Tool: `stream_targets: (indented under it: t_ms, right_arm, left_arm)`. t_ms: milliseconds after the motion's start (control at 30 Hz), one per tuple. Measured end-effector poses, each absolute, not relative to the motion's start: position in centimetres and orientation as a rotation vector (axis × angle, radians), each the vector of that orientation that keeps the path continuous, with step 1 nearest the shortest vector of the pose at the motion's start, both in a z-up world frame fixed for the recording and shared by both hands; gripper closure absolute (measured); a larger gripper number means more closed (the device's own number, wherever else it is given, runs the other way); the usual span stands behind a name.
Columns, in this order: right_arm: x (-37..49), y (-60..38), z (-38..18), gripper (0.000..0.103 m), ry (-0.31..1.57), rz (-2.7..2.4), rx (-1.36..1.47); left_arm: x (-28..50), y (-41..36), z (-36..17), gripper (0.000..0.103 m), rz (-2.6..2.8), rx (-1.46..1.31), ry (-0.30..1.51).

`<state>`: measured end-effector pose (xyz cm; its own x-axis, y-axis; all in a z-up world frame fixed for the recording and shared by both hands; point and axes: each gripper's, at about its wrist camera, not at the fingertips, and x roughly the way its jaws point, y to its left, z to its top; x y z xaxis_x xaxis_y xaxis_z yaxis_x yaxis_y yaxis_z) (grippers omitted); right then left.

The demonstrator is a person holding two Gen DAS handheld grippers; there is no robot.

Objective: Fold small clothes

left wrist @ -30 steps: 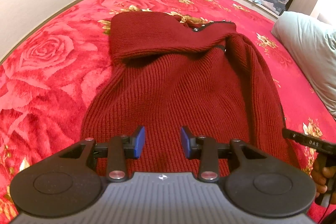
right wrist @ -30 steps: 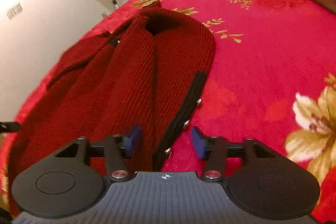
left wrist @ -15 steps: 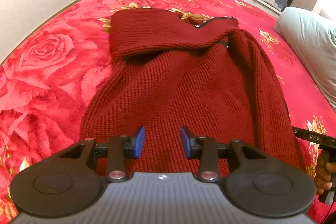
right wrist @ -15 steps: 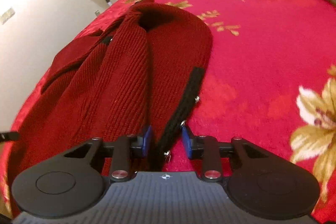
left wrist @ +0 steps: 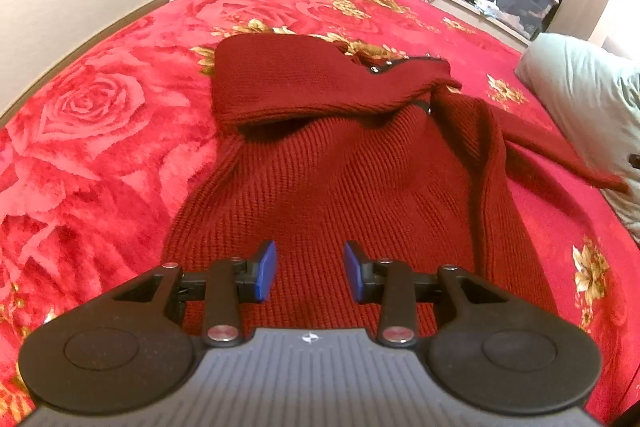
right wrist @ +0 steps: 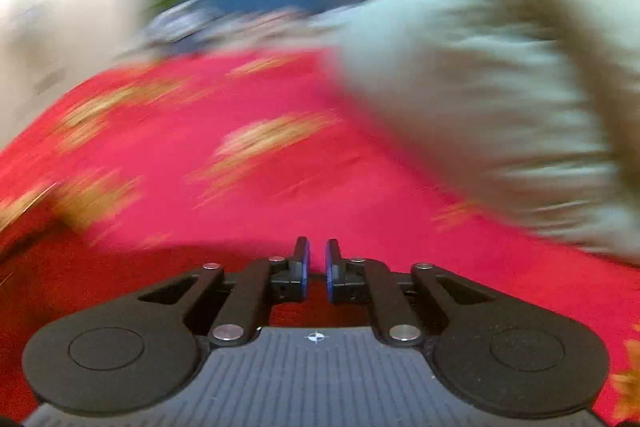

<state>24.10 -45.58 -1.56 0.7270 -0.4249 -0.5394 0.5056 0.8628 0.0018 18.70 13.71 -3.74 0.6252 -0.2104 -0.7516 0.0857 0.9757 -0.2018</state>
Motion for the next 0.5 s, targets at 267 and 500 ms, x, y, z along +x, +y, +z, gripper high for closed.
stream_targets:
  t_ms: [267, 500]
  right_arm:
    - [21.0, -44.8, -6.9, 0.074, 0.621, -0.218, 0.462]
    - [20.3, -31.0, -9.8, 0.048, 0.769, 0.151, 0.430]
  left_arm:
    - [18.9, 13.6, -3.5, 0.063, -0.184, -0.156, 0.876]
    - [19.2, 13.7, -3.6, 0.063, -0.173, -0.154, 0.877]
